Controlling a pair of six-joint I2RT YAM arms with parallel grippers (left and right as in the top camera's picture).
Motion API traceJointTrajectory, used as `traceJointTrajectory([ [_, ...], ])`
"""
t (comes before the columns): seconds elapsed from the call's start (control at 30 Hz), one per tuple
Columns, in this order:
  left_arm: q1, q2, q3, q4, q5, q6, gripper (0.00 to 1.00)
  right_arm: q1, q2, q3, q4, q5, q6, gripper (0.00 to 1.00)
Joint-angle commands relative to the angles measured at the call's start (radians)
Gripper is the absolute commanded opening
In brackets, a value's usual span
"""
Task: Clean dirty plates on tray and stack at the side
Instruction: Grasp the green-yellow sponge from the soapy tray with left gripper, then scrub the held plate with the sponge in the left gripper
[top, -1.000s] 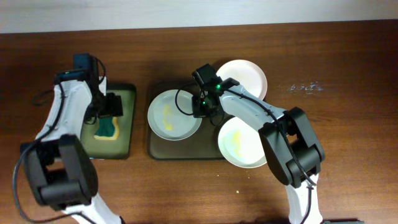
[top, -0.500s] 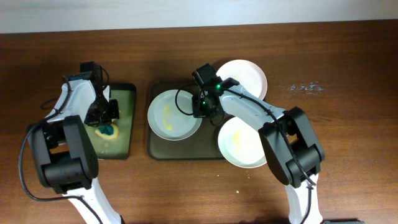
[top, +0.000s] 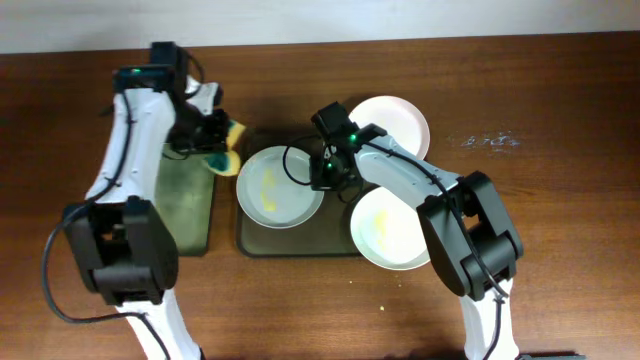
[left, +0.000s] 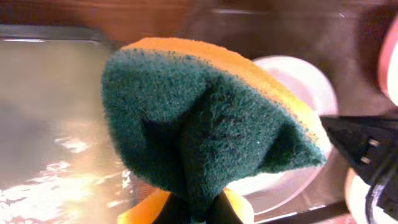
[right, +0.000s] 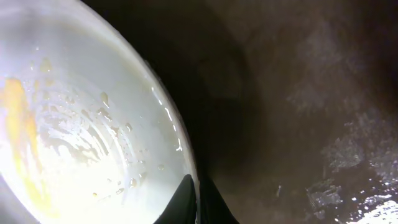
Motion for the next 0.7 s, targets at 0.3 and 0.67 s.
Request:
traceJointTrajectory([
  [0.3, -0.27, -0.011, -0.401, 0.371, -0.212, -0.397, 0.0, -0.023, 0.035, 0.0, -0.026, -0.053, 0.053, 0.04],
  [0.67, -0.285, -0.011, -0.422, 0.229, -0.048, -0.332, 0.0, -0.022, 0.035, -0.002, -0.067, -0.068, 0.053, 0.04],
])
